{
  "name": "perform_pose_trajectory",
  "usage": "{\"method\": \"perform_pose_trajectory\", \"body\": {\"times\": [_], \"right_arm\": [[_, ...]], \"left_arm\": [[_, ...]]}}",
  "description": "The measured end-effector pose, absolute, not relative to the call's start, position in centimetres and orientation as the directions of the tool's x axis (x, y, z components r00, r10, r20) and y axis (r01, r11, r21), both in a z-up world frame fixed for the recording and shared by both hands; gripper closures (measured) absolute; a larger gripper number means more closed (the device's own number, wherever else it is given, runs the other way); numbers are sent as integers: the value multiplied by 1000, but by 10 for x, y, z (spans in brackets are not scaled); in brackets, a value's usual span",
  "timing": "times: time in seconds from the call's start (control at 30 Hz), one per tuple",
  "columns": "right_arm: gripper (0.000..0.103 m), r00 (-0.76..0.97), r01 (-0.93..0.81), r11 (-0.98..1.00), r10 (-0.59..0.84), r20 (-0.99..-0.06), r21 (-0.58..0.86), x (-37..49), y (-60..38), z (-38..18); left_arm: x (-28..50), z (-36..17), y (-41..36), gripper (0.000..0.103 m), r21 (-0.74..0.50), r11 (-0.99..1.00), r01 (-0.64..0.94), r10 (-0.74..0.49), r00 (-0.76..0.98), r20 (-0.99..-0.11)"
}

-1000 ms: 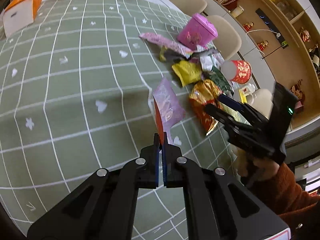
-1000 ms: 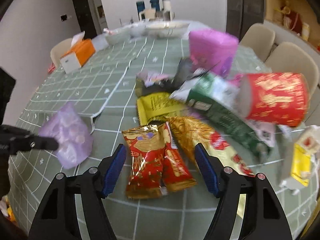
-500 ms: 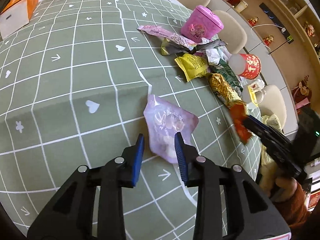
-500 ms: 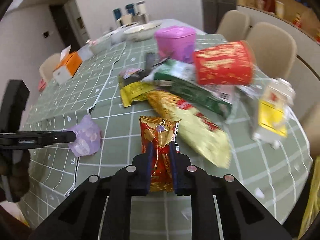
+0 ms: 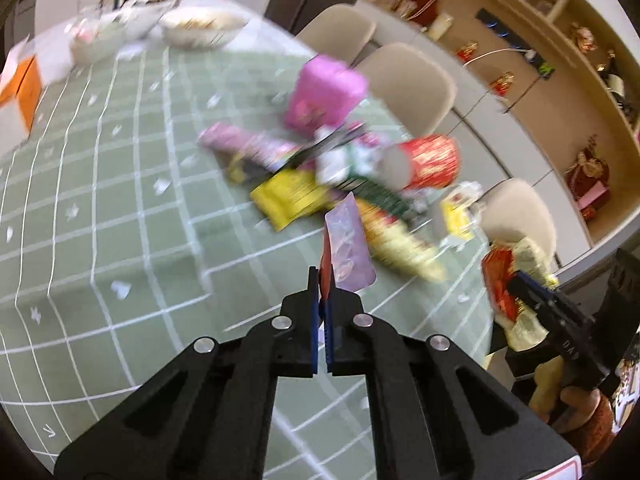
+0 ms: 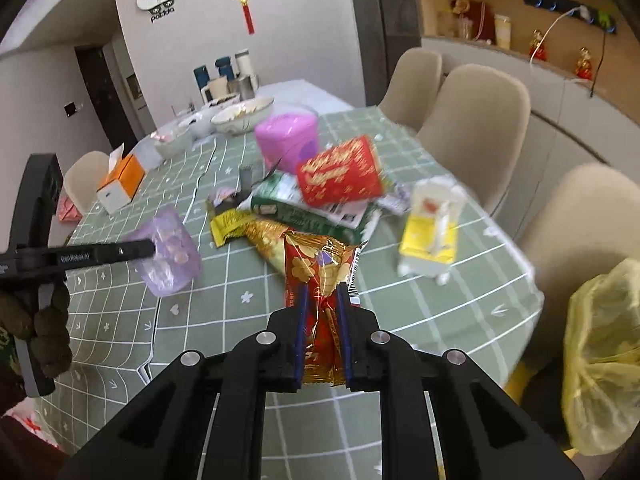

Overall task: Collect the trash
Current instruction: 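Grasp the red-gold snack packet with the right gripper and lift it, then carry both wrappers over the bin and open both grippers to drop them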

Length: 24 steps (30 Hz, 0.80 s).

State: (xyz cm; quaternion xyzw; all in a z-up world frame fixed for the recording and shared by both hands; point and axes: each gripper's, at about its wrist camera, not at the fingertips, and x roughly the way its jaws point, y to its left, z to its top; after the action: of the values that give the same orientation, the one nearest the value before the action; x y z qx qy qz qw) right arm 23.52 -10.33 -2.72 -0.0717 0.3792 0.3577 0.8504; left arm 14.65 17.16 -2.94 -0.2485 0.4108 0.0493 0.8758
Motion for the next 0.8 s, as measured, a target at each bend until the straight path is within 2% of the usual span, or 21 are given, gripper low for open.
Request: {"method": "perform_pose_trajectory", "body": {"times": [0.5, 0.8], "right_arm": [[89, 616, -613, 785, 543, -571, 86, 254, -191, 42], [89, 712, -536, 843, 474, -517, 35, 273, -273, 69]], "left_arm": [[206, 67, 62, 101, -339, 940, -39, -183, 781, -597], [257, 91, -41, 101, -321, 938, 131, -296, 787, -542]]}}
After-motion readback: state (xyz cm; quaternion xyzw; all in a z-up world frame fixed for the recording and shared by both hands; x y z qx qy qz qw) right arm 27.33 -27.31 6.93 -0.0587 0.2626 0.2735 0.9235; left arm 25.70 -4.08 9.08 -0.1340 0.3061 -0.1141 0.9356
